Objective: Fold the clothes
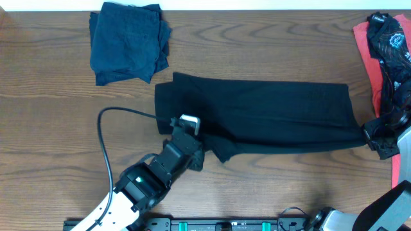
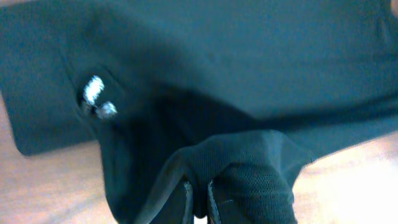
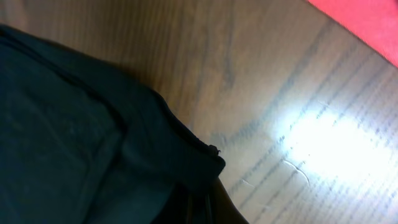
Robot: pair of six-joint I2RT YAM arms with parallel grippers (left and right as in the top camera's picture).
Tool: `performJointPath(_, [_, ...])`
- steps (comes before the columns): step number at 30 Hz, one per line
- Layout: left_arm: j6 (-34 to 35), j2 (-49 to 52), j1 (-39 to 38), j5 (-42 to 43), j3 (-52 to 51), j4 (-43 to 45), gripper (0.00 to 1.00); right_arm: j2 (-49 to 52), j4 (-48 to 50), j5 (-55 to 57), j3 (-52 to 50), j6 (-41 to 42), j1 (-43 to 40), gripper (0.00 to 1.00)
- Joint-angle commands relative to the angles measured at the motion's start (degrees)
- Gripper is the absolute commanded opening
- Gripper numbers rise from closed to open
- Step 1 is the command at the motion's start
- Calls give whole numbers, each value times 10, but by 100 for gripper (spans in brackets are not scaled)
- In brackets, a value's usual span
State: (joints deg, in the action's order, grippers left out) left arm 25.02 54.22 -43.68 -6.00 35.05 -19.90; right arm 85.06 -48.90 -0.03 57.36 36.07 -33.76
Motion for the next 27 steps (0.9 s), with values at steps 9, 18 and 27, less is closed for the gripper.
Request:
performJointPath(9, [-62,81,76,-22,14,119,10,3,62,-15,8,20,41,3])
performJointPath(18, [-77,175,117,-24,14,256,10,19,142,-13,7,27,77,2])
performJointPath(27, [-76,229,185,-24,14,354,10,31,189,-13,7,31,80,2])
